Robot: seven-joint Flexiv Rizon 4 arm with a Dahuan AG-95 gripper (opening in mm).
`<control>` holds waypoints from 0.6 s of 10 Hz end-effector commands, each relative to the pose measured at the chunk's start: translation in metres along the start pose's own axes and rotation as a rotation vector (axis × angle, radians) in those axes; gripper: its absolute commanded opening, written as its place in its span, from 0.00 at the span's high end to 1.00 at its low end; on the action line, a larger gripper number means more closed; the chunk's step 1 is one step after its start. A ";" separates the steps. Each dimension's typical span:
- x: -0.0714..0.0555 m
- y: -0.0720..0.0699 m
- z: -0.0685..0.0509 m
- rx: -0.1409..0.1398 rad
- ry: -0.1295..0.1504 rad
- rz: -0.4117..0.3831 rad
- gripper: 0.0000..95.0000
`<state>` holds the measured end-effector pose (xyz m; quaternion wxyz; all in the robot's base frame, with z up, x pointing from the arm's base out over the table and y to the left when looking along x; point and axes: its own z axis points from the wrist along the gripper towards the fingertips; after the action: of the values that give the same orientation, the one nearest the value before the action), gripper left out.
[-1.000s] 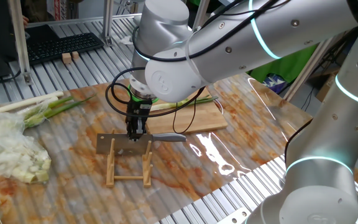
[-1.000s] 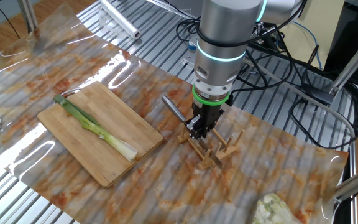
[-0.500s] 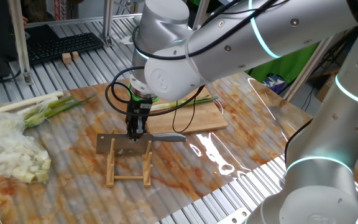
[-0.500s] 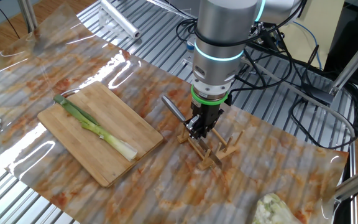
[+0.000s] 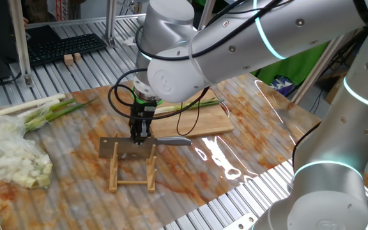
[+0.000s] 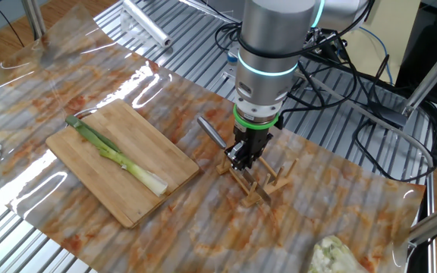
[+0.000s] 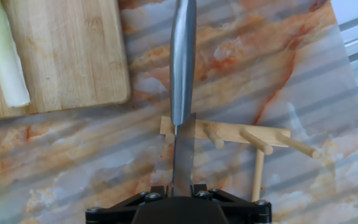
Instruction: Chop the scallions
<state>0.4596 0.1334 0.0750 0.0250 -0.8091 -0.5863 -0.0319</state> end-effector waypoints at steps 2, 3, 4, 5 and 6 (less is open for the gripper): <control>-0.001 0.000 -0.001 0.005 -0.002 0.011 0.80; -0.001 0.000 -0.001 0.005 -0.002 0.004 0.60; -0.001 0.000 -0.001 0.006 -0.002 -0.002 0.60; -0.001 0.000 -0.001 0.007 -0.005 -0.001 0.60; -0.001 0.000 -0.001 0.009 -0.008 -0.002 0.60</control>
<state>0.4591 0.1320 0.0751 0.0253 -0.8086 -0.5872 -0.0263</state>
